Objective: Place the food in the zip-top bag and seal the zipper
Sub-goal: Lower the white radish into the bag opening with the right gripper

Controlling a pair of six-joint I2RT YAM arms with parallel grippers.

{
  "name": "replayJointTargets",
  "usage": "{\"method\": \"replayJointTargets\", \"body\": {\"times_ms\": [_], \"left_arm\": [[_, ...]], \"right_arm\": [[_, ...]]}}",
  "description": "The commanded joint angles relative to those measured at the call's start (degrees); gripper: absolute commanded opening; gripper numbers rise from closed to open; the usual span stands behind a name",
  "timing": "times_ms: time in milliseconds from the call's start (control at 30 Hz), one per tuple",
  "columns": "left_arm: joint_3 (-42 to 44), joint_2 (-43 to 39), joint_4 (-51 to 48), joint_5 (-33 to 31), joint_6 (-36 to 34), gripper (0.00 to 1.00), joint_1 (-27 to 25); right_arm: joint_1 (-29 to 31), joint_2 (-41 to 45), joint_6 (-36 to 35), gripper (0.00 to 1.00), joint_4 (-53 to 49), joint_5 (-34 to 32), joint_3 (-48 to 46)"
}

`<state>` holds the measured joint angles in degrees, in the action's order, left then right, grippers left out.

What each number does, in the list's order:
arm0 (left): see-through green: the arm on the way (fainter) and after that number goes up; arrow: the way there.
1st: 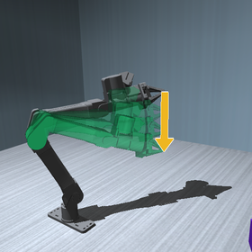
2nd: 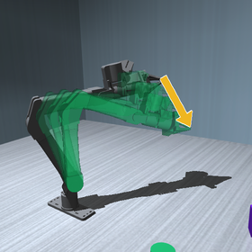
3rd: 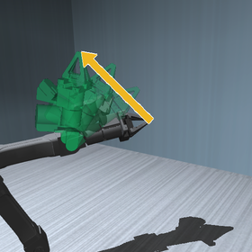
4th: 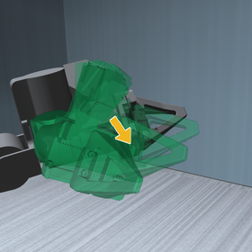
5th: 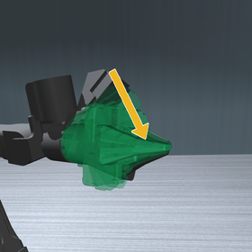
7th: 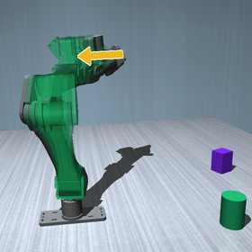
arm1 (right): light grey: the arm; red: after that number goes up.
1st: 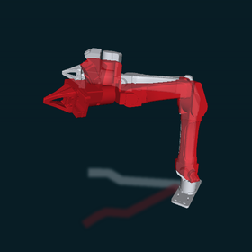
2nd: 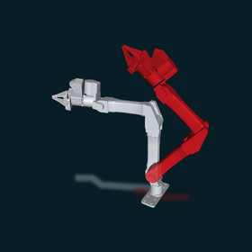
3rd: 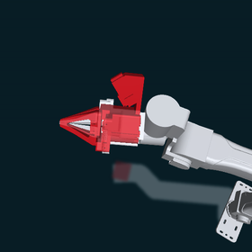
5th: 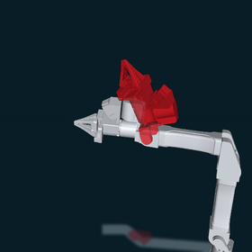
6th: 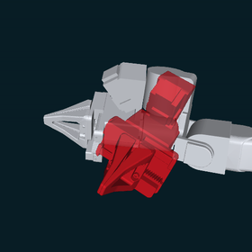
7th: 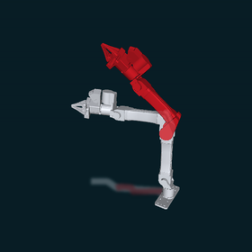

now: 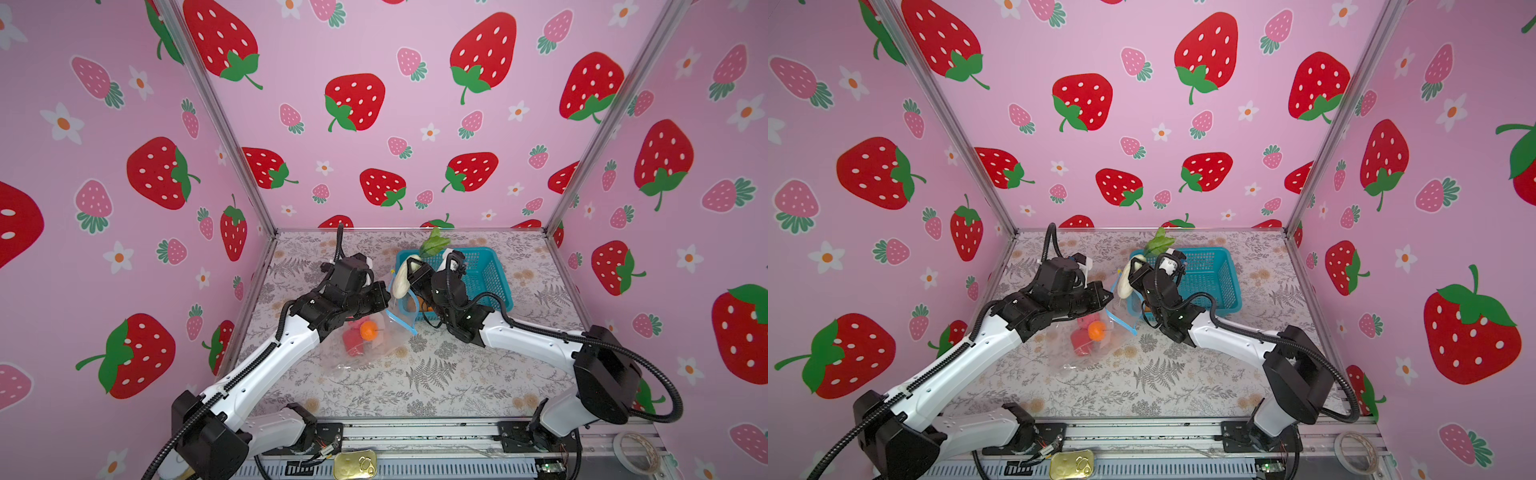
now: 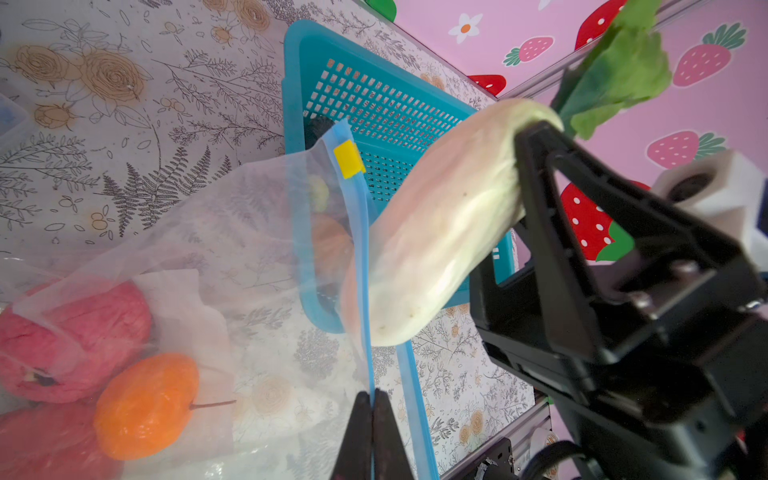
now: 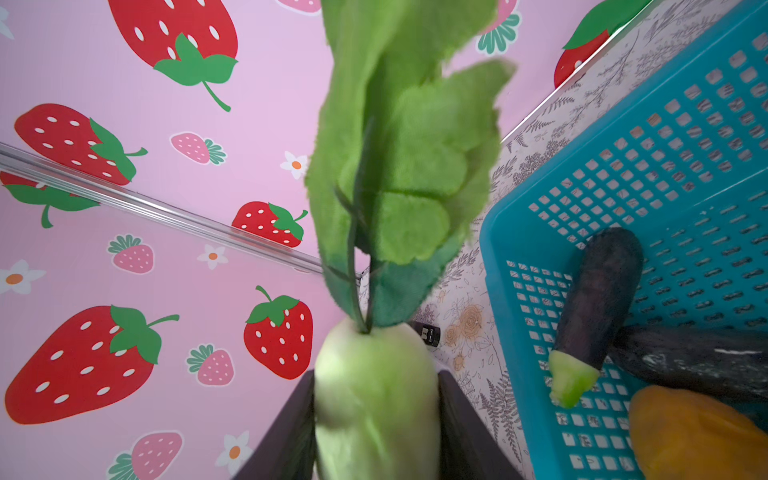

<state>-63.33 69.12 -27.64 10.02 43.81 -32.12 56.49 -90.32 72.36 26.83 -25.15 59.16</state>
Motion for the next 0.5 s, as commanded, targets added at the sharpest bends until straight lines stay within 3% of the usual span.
{"method": "replayJointTargets", "body": {"times_ms": [0, 467], "left_arm": [[-0.12, -1.35, 1.23, -0.39, 0.2, 0.0, 0.21], [0.07, -1.18, 1.89, -0.16, 0.13, 0.0, 0.31]], "right_arm": [[1.27, -1.07, 2.26, 0.27, 2.16, 1.06, 2.27], [3.8, -3.17, 1.91, 0.37, 1.49, 0.91, 3.33]]}}
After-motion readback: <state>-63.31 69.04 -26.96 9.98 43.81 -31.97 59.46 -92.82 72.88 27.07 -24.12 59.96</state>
